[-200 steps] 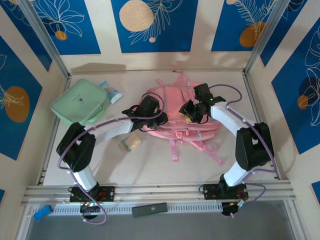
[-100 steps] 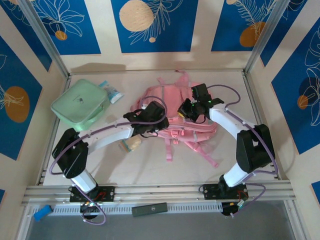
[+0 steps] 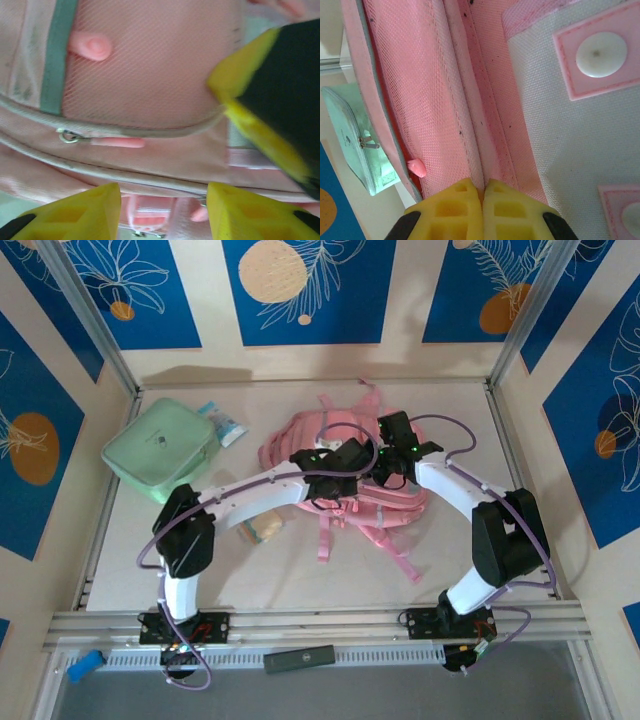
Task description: Pack the student bag
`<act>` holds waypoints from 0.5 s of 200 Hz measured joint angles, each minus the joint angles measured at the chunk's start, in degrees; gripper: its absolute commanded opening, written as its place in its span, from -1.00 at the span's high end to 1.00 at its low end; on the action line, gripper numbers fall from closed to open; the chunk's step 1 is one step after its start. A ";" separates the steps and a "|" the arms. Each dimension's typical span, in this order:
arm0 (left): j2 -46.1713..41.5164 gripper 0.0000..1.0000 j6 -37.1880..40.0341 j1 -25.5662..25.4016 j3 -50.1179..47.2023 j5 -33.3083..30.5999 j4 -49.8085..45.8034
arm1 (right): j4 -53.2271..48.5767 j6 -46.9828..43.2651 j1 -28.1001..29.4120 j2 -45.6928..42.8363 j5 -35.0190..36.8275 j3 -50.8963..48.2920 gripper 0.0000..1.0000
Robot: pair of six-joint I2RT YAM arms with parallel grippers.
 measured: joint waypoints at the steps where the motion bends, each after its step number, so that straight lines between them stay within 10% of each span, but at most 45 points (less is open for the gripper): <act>1: 0.09 0.01 0.00 -0.04 0.00 -0.17 -0.24 | 0.02 0.02 -0.02 0.00 -0.02 0.00 1.00; 100: 5.64 -0.21 1.88 -0.04 6.97 -7.76 -5.31 | 0.96 1.31 -0.44 0.00 -1.05 -0.04 1.00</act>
